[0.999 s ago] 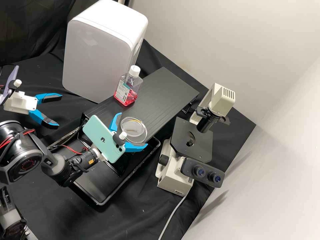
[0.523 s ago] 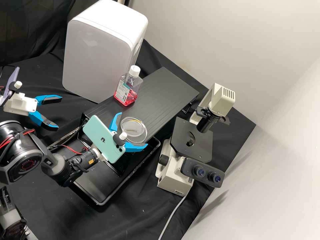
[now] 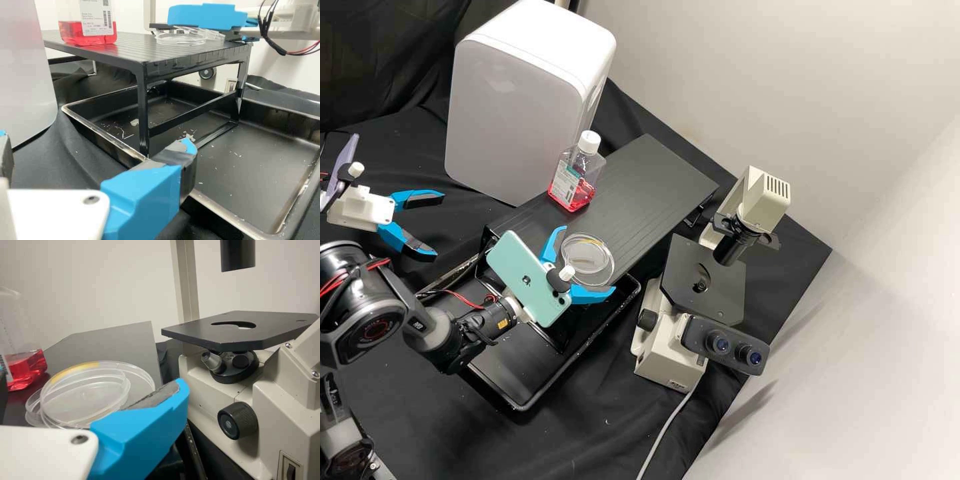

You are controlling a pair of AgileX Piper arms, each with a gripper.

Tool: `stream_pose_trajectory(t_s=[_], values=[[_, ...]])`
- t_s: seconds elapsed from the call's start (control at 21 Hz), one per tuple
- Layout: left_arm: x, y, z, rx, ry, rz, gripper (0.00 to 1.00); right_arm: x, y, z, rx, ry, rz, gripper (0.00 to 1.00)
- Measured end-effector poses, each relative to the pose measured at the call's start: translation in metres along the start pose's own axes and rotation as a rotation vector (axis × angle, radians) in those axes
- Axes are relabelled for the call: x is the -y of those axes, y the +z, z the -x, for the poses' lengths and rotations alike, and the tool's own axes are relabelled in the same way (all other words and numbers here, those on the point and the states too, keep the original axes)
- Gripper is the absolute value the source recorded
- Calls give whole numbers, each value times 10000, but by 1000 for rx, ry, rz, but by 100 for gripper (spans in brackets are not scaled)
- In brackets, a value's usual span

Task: Remove the lid from the petri dish

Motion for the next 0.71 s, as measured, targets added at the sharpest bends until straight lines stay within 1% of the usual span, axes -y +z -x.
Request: stream_pose_trajectory(t_s=[0.19, 0.71], values=[[0, 0, 0, 0, 0, 0, 100, -15, 10, 1, 4, 6, 0, 0], [0, 0, 0, 0, 0, 0, 100, -17, 11, 1, 4, 7, 0, 0]])
